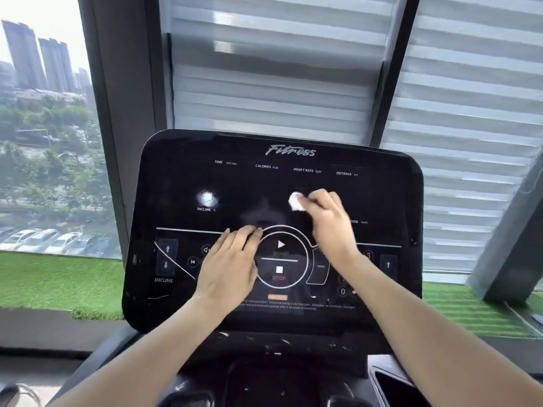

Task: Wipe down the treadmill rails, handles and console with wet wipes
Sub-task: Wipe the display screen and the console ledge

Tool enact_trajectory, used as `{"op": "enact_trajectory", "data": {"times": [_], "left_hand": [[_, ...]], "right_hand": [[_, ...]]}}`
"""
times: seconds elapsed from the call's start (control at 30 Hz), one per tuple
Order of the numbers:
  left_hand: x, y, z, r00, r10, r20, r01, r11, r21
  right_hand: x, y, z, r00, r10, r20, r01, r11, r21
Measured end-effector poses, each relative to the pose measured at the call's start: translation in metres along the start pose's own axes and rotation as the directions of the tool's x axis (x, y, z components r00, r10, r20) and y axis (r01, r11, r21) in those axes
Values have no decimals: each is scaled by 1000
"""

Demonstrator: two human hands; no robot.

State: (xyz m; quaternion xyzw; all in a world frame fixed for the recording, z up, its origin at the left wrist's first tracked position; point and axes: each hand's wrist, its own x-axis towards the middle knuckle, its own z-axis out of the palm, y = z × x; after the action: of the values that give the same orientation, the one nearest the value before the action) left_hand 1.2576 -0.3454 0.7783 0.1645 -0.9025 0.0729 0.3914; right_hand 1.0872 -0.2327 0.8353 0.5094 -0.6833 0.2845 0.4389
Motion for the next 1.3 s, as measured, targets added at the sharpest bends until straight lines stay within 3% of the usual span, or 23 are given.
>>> {"op": "enact_trajectory", "data": {"times": [0.03,0.1,0.13,0.17,0.23,0.33,0.4,0.47,0.5,0.57,0.63,0.67,0.73,0.83,0.9,0.97,1.0,1.07,1.17,1.23,1.3], "left_hand": [[-1,-2,-1,1000,-9,-5,9,1000,3],[-3,-4,-2,1000,-19,-18,19,1000,11],[-4,-6,-2,1000,-18,-26,19,1000,16],[-4,-7,-2,999,-17,-35,18,1000,20],[-6,-10,-2,999,-15,-44,17,1000,27],[-10,-14,-1,999,-13,-31,14,1000,24],[-12,-16,-2,1000,-17,-16,17,1000,20],[-14,-19,-4,1000,-25,-6,25,999,26],[-16,-20,-4,999,-35,3,34,999,28],[-17,-23,-6,998,-59,15,59,998,23],[-18,-24,-8,997,-71,16,71,997,26],[-18,-25,-7,997,-70,15,69,997,26],[-19,-24,-6,998,-65,12,64,998,25],[-19,-23,-5,999,-52,4,52,998,30],[-19,-24,-5,999,-38,-8,38,999,25],[-20,-25,-7,1000,-26,-16,27,999,27],[-21,-26,-7,1000,-25,-16,25,999,28],[-22,-27,-8,999,-34,-17,34,999,25],[-20,-26,-9,999,-43,-5,43,999,18],[-18,-26,-8,999,-44,-1,44,999,6],[-16,-25,-8,998,-59,3,59,998,-7]], "right_hand": [[9,9,-6,983,173,-62,-172,985,30],[25,19,-9,841,517,-161,-500,855,136],[29,15,-5,766,613,-195,-591,790,164],[30,5,3,742,633,-223,-611,774,166],[23,-24,21,827,519,-218,-493,855,162],[-3,-61,40,992,118,-41,-112,986,123],[-12,-63,39,992,-91,85,81,990,113],[-5,-46,30,969,-211,127,200,975,94],[2,-35,24,976,-192,100,185,980,77],[17,-10,10,998,63,-30,-60,995,79],[30,4,4,905,405,-134,-388,912,137],[33,0,6,850,502,-160,-482,864,149],[27,-23,19,863,486,-136,-465,871,159],[-2,-63,40,996,85,25,-88,985,151],[-19,-67,44,983,-149,108,137,985,108],[-15,-50,36,966,-201,165,184,977,112],[-10,-39,28,975,-161,151,147,984,102],[5,-14,10,996,78,33,-81,992,102],[26,11,-7,856,504,-113,-483,859,170],[27,-1,0,821,550,-154,-537,835,119],[14,-28,16,880,467,-87,-450,878,162]]}}
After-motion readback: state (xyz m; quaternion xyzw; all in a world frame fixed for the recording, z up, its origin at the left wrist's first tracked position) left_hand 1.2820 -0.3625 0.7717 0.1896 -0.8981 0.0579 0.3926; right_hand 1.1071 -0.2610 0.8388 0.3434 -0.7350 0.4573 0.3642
